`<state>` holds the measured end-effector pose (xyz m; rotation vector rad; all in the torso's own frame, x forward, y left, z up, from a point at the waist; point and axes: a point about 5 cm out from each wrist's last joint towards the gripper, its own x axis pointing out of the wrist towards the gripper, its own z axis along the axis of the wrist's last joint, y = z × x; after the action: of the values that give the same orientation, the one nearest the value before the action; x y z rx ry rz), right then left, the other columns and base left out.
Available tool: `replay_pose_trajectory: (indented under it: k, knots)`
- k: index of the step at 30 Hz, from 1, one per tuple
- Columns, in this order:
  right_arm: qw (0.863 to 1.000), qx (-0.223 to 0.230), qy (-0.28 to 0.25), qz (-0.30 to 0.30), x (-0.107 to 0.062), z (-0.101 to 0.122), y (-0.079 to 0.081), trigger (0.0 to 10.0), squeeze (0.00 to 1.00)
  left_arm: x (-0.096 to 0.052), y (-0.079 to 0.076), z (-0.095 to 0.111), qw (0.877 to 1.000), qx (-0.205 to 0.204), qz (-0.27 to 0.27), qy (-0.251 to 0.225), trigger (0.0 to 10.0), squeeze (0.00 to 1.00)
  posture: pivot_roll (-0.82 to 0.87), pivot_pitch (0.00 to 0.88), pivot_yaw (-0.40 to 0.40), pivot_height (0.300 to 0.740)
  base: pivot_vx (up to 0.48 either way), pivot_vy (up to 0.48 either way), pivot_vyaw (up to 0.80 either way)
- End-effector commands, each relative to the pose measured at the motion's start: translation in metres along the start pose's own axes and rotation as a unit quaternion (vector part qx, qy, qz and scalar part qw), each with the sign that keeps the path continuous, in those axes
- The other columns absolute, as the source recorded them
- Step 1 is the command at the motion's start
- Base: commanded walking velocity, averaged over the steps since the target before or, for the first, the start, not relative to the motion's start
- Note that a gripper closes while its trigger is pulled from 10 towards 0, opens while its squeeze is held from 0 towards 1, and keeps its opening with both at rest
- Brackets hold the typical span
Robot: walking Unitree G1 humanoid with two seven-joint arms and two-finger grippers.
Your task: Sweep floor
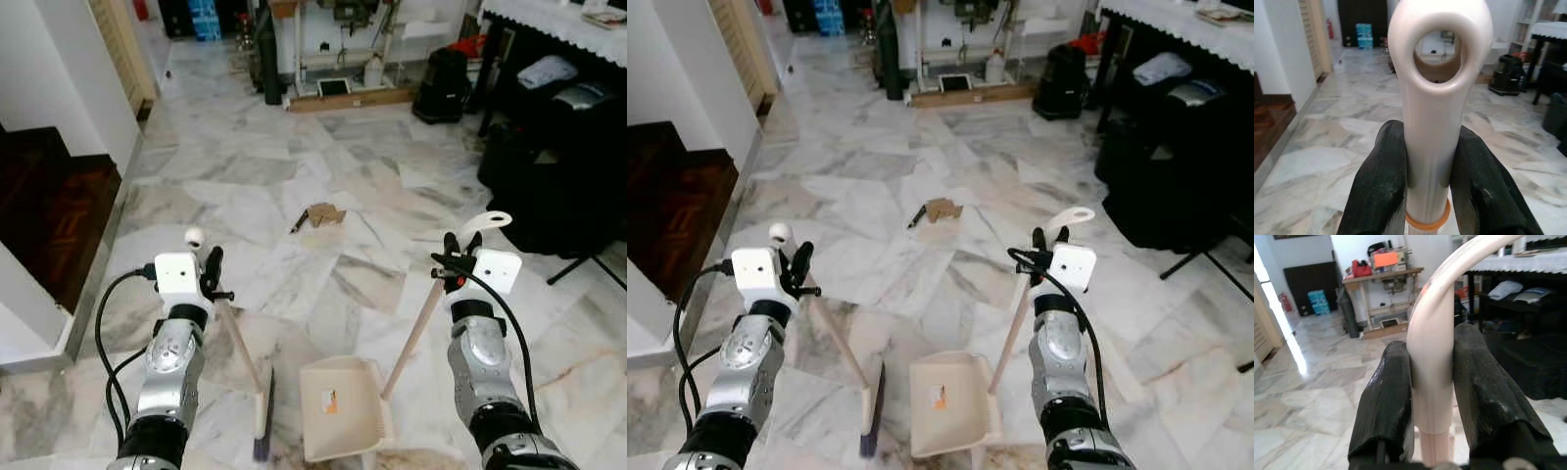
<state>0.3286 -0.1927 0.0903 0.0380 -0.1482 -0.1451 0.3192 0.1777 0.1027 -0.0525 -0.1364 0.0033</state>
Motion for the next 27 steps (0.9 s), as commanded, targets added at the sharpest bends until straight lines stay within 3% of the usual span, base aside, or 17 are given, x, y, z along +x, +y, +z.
replay_pose_trajectory:
  k: [1,27]
  knots:
    - [1.000,0.001,-0.016,0.008,0.0048,0.0080,0.0062,10.0,0.00,0.0044,0.0027,0.0081,1.000,0.000,0.004,-0.016,10.0,0.00,0.01,0.000,0.032,0.740,0.379,0.000,0.00]
    - [1.000,0.003,-0.010,0.017,0.0071,0.0082,0.0102,10.0,0.00,0.0059,0.0040,0.0095,1.000,-0.002,0.009,-0.019,10.0,0.00,0.01,0.014,0.024,0.740,0.383,0.000,0.00]
